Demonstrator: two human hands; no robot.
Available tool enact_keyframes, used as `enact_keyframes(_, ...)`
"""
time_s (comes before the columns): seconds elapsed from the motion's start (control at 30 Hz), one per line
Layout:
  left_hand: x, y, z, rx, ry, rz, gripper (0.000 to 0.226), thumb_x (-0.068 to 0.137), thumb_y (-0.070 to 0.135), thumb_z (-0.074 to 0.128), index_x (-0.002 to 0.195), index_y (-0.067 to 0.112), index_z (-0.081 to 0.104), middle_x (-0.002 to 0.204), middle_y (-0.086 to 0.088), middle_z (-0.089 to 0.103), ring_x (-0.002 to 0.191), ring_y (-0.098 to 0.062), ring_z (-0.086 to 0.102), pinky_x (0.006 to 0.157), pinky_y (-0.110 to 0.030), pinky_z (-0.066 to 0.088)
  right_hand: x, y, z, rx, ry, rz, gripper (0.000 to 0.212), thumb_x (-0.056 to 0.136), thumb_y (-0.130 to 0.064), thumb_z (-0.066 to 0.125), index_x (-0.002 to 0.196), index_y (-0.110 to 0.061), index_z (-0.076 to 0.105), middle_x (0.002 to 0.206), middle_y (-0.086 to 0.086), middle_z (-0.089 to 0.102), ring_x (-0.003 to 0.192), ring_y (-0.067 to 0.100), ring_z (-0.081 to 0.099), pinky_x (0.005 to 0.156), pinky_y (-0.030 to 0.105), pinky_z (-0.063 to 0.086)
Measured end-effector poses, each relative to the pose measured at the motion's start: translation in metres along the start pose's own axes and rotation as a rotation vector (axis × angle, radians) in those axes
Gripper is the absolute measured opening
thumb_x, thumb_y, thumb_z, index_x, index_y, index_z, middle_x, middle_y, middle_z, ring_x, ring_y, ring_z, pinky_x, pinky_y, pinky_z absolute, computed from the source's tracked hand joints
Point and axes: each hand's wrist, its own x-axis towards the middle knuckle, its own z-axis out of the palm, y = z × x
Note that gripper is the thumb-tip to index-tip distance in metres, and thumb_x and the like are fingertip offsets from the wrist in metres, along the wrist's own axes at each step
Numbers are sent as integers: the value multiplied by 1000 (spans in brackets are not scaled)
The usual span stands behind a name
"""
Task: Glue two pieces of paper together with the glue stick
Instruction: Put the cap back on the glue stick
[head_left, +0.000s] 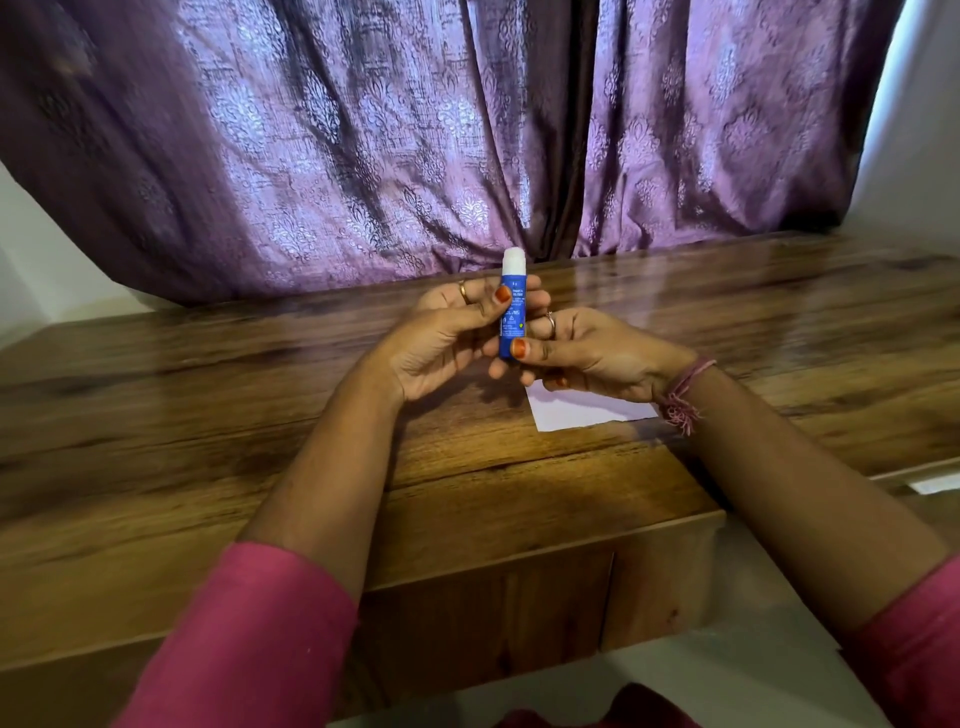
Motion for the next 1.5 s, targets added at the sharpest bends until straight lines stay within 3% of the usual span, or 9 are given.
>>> enact_keyframes(0.17,1,-2,0,26,2,14,26,83,18,59,106,12,68,102,-5,71,96,-33,41,49,-26,53,0,0,1,-146,74,-17,20,79,-25,65,97,-20,72,87,-7,76,65,-2,59,58,9,39)
enact_keyframes(0.3,1,0,0,43,17,20,28,83,18,58,108,8,65,99,-5,71,79,-27,52,48,-27,53,0,-2,6,-132,120,-57,14,89,-4,59,100,-7,68,76,-7,76,62,-6,62,55,7,44)
enact_keyframes(0.47,0,0,1,-25,59,-8,25,83,13,57,106,4,62,98,-6,72,79,-18,68,52,-31,56,3,-2,8,-184,224,-35,22,86,-5,65,106,3,67,88,10,70,67,1,62,70,19,52)
enact_keyframes(0.73,2,-1,0,14,85,-5,29,81,16,58,108,7,63,99,-5,72,91,-18,69,76,-32,58,6,-1,17,-197,344,-65,7,77,-12,76,82,-14,72,70,-1,68,61,3,59,64,20,51)
enact_keyframes(0.9,1,2,2,45,124,2,31,81,17,58,109,5,62,100,-7,71,93,-21,66,88,-37,52,3,-2,19,-275,256,1,6,80,-31,72,80,-26,68,65,-11,66,60,1,61,56,21,33)
enact_keyframes(1.03,-1,3,6,97,162,2,28,81,18,58,106,7,63,97,-5,71,92,-33,45,66,-36,46,1,-3,14,-114,110,68,28,75,-38,66,100,-27,68,101,-4,70,74,6,64,59,18,37)
enact_keyframes(1.13,-2,4,7,127,160,19,20,90,14,52,105,7,64,96,-4,72,73,-25,42,50,-22,44,-1,-6,12,-44,86,65,26,80,-30,62,106,-24,68,102,-8,71,75,4,65,54,12,39)
enact_keyframes(1.27,-1,4,7,105,147,4,22,93,11,49,111,5,61,102,-8,69,79,-18,63,55,-23,53,-2,-6,8,-223,179,69,13,90,-25,61,99,-27,71,89,-16,71,71,-1,62,64,21,34)
enact_keyframes(1.5,2,2,3,62,113,19,22,93,7,47,111,2,60,101,-8,69,90,-16,68,72,-26,57,1,-6,14,-190,321,51,13,80,-18,73,93,-15,73,69,-7,66,55,-2,56,50,8,41)
